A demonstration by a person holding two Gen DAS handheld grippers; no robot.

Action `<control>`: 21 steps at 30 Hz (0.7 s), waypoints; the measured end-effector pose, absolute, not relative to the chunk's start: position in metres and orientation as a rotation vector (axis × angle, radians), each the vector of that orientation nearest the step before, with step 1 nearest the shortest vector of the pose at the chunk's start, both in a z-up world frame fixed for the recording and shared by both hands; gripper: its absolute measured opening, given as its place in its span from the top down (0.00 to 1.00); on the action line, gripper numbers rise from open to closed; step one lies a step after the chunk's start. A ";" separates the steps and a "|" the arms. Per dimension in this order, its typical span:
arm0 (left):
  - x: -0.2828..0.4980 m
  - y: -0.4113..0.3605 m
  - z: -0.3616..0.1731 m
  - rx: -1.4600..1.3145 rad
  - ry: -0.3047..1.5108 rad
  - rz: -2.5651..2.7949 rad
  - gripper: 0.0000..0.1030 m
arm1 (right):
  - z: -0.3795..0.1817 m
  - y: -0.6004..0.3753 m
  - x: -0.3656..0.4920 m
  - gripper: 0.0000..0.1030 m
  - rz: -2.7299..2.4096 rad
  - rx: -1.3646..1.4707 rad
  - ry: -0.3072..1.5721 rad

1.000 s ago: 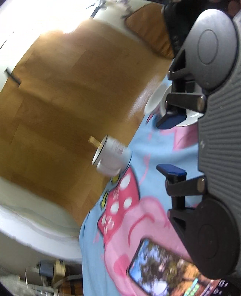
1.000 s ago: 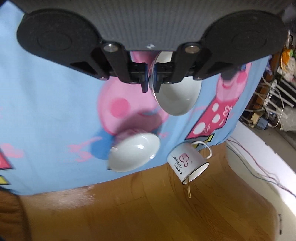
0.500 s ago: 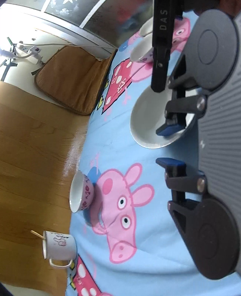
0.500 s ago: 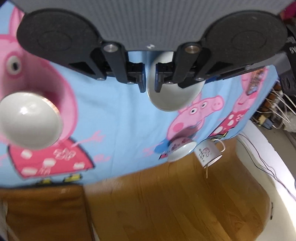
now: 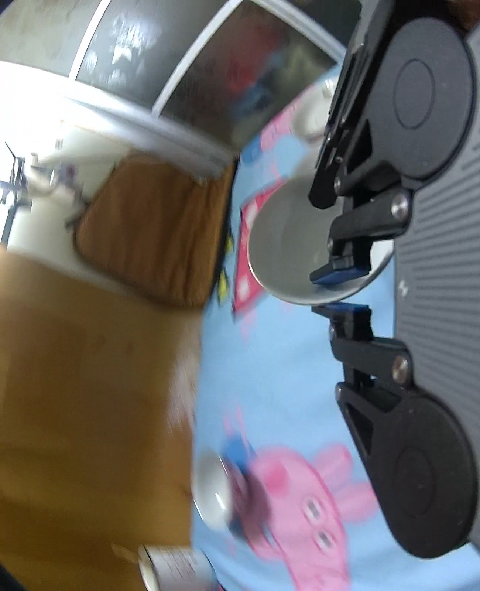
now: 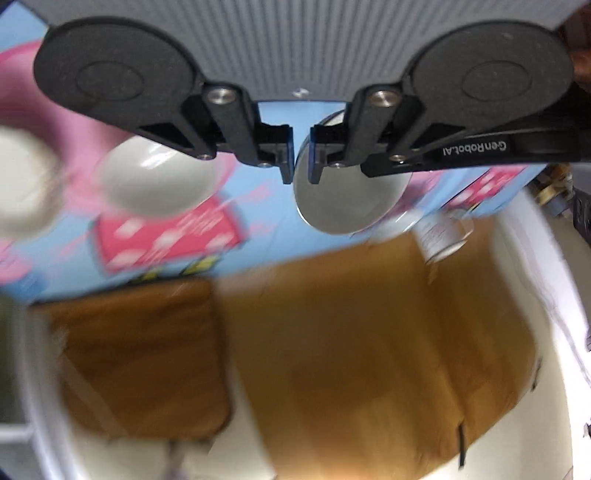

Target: Organize plates and bowls

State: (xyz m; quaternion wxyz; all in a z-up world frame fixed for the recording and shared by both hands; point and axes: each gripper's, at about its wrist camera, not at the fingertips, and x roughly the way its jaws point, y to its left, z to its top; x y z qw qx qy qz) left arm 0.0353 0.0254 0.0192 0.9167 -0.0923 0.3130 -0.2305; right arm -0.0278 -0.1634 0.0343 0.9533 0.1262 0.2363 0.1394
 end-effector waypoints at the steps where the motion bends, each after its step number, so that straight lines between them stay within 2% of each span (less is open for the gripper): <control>1: 0.041 0.013 0.022 -0.185 0.643 -0.505 0.88 | 0.037 -0.172 -0.030 0.90 0.244 0.246 0.448; 7: 0.071 -0.049 0.014 -0.160 0.696 -0.600 0.86 | 0.030 -0.214 -0.027 0.90 0.072 0.230 0.404; 12: 0.080 -0.066 -0.002 -0.132 0.739 -0.587 0.84 | 0.015 -0.226 -0.018 0.89 0.038 0.250 0.437; 15: 0.081 -0.069 -0.005 -0.125 0.749 -0.581 0.82 | 0.010 -0.225 -0.020 0.83 0.031 0.221 0.416; 16: 0.080 -0.069 -0.005 -0.121 0.744 -0.585 0.81 | 0.009 -0.225 -0.020 0.76 0.028 0.213 0.409; 20: 0.078 -0.068 0.000 -0.121 0.720 -0.582 0.80 | 0.008 -0.228 -0.025 0.66 0.002 0.227 0.396; 21: 0.076 -0.065 0.002 -0.119 0.708 -0.570 0.70 | 0.008 -0.230 -0.025 0.59 -0.005 0.234 0.391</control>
